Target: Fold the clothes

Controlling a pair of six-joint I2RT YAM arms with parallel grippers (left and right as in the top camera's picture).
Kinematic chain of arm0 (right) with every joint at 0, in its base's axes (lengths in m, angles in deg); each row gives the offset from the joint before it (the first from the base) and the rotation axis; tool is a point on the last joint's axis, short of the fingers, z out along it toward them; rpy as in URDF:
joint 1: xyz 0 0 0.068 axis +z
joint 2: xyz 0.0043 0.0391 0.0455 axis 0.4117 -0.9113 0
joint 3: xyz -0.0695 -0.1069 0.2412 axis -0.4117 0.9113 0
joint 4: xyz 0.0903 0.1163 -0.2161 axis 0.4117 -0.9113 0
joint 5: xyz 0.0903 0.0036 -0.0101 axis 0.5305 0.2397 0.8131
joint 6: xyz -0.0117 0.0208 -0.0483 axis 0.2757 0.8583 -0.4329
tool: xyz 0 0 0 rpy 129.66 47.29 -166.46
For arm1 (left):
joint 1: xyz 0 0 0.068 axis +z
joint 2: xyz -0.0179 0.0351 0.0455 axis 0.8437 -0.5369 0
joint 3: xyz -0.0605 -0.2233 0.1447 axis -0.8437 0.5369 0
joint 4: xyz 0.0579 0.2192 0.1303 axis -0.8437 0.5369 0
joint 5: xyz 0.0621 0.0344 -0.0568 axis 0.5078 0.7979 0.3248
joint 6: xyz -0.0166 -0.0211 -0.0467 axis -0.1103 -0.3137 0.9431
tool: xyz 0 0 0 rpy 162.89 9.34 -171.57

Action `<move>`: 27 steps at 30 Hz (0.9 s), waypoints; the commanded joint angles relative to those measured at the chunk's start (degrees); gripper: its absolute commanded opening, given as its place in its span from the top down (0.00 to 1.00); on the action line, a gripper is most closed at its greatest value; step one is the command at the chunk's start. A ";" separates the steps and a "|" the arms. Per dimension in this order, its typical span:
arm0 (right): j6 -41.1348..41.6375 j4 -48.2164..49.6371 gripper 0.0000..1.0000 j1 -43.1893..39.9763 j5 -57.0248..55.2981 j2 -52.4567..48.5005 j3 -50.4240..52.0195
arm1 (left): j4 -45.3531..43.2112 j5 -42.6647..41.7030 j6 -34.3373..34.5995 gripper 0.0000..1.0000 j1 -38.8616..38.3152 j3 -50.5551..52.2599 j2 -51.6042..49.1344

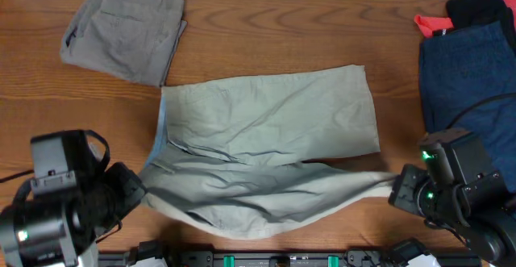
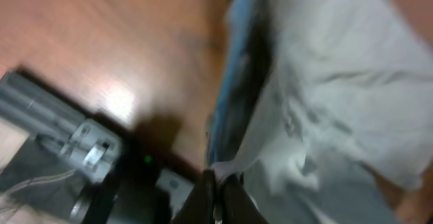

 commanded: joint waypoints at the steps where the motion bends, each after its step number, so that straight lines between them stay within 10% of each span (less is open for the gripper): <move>1: 0.66 2.25 0.99 -0.72 -4.98 -0.83 -1.07 | -4.52 0.26 0.31 0.94 -0.07 -1.66 -1.09; 27: -8.63 33.94 0.99 -14.36 -9.64 -23.19 -0.94 | -39.80 0.28 1.18 0.94 -0.07 -1.55 -31.61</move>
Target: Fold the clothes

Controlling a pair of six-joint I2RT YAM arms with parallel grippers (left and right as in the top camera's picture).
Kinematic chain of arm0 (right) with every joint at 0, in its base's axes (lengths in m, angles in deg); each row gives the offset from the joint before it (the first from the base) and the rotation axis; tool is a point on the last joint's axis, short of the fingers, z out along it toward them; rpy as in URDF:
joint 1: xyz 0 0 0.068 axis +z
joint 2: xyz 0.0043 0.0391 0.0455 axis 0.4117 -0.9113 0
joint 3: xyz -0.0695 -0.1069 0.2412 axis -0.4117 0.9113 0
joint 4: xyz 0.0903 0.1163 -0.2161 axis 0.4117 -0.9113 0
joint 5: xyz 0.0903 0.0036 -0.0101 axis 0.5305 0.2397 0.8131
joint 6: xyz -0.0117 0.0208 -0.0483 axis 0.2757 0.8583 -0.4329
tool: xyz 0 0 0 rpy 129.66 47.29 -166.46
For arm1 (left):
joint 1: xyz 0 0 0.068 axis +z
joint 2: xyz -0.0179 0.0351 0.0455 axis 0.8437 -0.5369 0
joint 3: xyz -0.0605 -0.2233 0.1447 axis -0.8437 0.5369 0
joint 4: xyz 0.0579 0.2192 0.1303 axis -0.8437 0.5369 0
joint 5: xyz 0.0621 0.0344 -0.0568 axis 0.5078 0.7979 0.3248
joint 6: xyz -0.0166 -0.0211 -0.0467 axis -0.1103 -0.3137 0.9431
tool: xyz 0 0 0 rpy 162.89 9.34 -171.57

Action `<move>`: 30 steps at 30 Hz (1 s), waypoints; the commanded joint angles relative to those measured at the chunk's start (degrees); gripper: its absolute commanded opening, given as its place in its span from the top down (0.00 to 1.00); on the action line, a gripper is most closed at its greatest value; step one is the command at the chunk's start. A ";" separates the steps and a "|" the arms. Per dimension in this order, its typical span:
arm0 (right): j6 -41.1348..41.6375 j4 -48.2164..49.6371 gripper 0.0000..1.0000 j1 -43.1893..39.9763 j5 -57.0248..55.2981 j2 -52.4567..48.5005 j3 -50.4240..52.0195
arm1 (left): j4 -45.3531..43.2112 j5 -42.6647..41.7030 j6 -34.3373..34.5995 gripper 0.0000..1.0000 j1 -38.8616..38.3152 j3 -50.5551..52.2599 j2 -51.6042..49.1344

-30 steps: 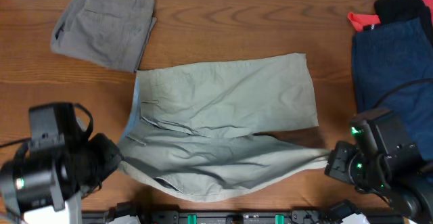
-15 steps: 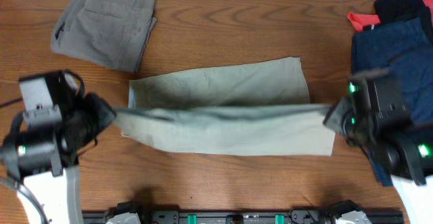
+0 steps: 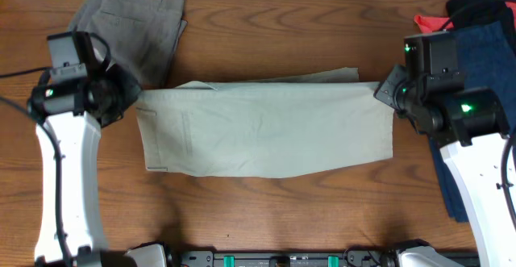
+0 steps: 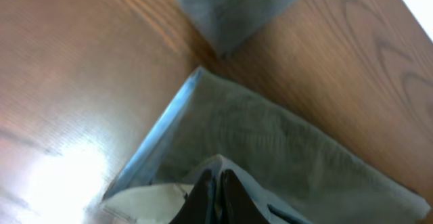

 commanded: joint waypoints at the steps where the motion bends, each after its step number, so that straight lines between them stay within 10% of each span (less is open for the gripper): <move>1: -3.28 2.12 0.99 -1.64 -3.15 -2.12 -0.79 | -2.80 1.73 0.09 0.94 0.22 -1.27 -3.10; 30: -5.09 18.58 0.98 -1.73 -6.64 -23.30 -0.79 | -22.95 2.36 1.51 0.89 -8.24 -1.14 -20.09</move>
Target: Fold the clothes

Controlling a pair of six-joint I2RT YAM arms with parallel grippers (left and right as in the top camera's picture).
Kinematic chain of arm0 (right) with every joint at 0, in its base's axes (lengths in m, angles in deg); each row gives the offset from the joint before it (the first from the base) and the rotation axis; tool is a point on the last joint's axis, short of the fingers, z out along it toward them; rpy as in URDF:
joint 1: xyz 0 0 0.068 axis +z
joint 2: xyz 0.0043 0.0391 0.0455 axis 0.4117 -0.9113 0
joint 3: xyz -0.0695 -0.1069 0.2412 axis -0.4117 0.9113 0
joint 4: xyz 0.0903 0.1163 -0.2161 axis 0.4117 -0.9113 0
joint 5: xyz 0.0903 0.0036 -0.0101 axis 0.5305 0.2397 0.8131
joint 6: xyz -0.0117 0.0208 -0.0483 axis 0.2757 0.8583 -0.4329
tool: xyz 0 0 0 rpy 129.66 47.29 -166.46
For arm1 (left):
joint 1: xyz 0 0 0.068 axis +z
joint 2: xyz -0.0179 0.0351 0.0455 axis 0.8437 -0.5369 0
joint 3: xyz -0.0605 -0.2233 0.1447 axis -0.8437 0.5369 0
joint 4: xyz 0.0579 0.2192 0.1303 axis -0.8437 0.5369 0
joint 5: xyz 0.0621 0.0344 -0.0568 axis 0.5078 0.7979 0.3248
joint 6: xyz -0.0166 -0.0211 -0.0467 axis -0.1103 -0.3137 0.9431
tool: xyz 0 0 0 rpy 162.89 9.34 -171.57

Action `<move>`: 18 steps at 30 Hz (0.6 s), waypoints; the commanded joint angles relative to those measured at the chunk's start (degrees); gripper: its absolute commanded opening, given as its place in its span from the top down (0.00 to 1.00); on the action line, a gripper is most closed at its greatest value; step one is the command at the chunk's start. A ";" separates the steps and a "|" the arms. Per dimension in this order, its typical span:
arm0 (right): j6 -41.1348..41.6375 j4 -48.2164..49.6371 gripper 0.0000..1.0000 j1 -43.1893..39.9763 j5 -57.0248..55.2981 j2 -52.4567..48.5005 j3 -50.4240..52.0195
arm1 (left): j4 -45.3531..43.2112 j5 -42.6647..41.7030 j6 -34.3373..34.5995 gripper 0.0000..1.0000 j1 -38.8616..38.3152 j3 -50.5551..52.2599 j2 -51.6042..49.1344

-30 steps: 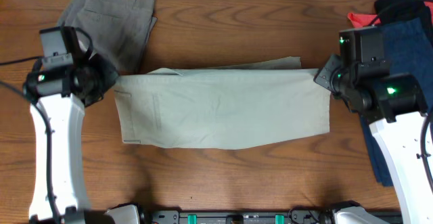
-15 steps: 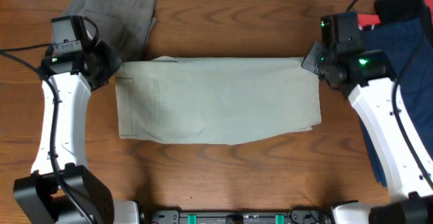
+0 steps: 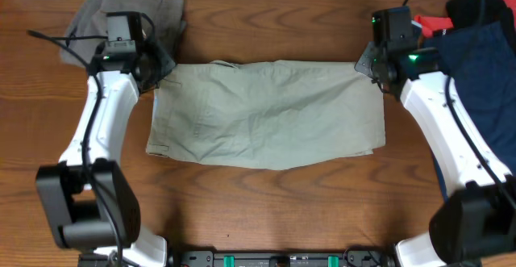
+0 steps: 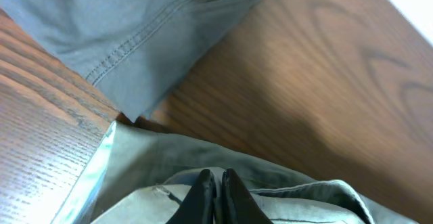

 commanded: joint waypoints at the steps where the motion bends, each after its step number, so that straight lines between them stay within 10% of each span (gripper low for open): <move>1: -1.07 0.92 0.92 -0.63 -3.21 -3.17 -0.79 | -1.40 2.32 -0.04 0.85 0.31 -1.14 -2.40; 3: -1.09 1.55 0.77 -0.90 -4.39 -4.76 -0.79 | -1.79 5.16 -0.04 0.75 0.31 -1.14 -3.32; 8: -3.50 2.10 0.01 -2.21 -3.61 -6.47 -0.81 | -1.95 11.45 -1.14 0.53 0.31 -1.16 -3.98; 18: -12.98 -11.72 0.05 -4.68 16.48 0.66 -9.94 | 6.62 2.58 -4.15 0.55 0.09 -1.27 4.24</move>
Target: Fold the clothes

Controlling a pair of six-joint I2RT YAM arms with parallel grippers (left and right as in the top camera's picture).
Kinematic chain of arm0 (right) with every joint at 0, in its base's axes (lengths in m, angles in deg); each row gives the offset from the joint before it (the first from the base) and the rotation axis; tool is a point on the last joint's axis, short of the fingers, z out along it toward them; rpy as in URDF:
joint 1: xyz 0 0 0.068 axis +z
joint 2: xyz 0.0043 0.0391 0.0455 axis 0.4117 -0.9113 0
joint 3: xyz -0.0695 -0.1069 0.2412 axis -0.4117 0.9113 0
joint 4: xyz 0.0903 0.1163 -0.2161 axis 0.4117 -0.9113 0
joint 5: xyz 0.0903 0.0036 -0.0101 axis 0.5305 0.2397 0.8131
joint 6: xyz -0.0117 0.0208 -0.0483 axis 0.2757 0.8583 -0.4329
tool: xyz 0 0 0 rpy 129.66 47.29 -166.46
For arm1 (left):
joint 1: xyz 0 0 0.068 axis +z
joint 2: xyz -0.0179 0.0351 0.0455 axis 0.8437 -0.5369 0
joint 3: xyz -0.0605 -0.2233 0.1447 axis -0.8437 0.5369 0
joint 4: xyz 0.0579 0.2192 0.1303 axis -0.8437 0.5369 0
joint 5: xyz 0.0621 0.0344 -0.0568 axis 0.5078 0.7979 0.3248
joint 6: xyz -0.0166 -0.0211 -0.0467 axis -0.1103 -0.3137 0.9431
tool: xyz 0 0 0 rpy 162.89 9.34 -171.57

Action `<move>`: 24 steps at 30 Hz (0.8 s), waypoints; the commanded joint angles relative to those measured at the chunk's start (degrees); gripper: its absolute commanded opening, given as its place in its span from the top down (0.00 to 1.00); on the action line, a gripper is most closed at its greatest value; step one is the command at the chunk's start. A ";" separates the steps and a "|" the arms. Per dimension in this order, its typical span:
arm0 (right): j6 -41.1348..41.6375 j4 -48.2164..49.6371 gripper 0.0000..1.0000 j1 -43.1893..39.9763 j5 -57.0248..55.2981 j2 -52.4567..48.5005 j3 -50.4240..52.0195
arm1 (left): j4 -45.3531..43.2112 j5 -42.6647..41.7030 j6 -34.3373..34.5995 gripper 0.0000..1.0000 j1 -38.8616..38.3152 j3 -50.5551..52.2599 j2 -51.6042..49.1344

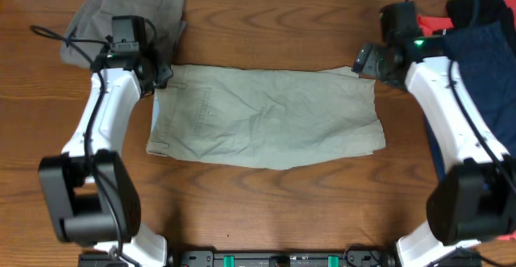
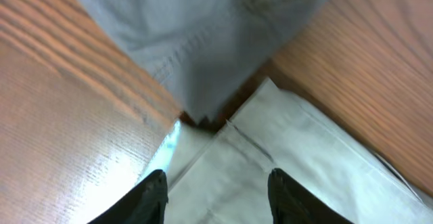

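Note:
Pale green shorts (image 1: 266, 118) lie folded in half, flat on the wooden table (image 1: 266, 210). My left gripper (image 1: 158, 78) hovers over their far left corner. In the left wrist view it (image 2: 216, 183) is open, with the shorts' corner (image 2: 270, 149) lying loose on the table between and below the fingertips (image 2: 157, 183). My right gripper (image 1: 361, 62) sits at the far right corner of the shorts. The overhead view does not show how its jaws stand.
A folded grey garment (image 1: 125, 29) lies at the far left, its edge (image 2: 203, 41) just beyond the shorts' corner. A pile of navy (image 1: 472, 65), black and red clothes sits at the far right, under the right arm.
My left gripper, then shut on the shorts' far left corner, is now open with the corner lying on the table. The far edge of the shorts lies flatter. The right gripper has shifted slightly.
Both grippers held the shorts' near edge low at the table's front, the left one shut on cloth. Then they were mid-table with that edge carried over the far half. Then they were at the far edge, shorts folded in half, and now the left has let go.

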 commanded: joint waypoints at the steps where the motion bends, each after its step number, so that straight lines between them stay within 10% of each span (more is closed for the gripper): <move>1: -5.27 -3.58 0.06 -0.48 11.80 5.16 -3.61 | 2.89 -7.08 -1.27 0.58 -0.22 -1.27 5.03; 6: -5.27 -14.23 0.13 1.22 17.55 5.07 -2.43 | 10.21 -9.20 -1.27 0.69 -2.99 -0.59 4.20; 10: -5.22 -13.57 0.67 4.72 18.95 4.98 4.09 | 10.62 -11.34 -1.53 0.81 -7.02 0.63 1.22; 15: -3.30 -8.63 0.98 6.80 18.93 4.98 12.94 | 8.96 -11.30 -2.78 0.87 -10.45 0.63 -3.58; 24: 1.03 2.03 0.98 4.28 18.88 4.96 28.46 | 10.58 -10.75 -3.85 0.87 -10.12 0.63 -12.15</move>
